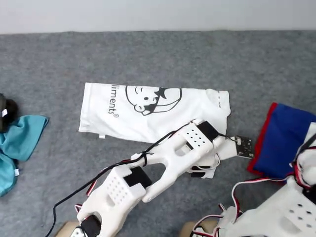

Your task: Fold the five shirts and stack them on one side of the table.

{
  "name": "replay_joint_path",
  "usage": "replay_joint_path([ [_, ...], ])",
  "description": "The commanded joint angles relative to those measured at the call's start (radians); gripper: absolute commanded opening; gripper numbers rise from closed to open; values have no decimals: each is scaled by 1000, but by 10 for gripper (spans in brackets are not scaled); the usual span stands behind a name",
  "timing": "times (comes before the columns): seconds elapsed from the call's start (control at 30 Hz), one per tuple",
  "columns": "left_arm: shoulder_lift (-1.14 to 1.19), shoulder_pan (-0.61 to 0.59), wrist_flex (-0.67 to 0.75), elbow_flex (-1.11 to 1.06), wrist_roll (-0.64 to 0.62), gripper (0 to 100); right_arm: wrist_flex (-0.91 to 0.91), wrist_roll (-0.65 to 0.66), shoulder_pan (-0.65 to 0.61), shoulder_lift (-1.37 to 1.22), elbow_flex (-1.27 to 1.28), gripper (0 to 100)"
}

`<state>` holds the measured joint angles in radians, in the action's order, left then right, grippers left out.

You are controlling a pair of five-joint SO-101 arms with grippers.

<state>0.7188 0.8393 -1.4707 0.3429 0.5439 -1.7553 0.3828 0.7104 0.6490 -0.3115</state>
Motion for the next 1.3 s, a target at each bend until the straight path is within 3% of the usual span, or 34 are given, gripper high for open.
replay_joint_path([
  [0.0,-2,0,2,41,-11,10,-39,14,8,16,0,121],
  [0.5,-12,-69,-143,269,-11,6,-39,14,8,13,0,121],
  [1.03,319,-216,-204,840,-8,5,-39,12,4,16,64,121],
  [1.27,387,-245,-201,955,-8,5,-39,12,4,16,64,121],
])
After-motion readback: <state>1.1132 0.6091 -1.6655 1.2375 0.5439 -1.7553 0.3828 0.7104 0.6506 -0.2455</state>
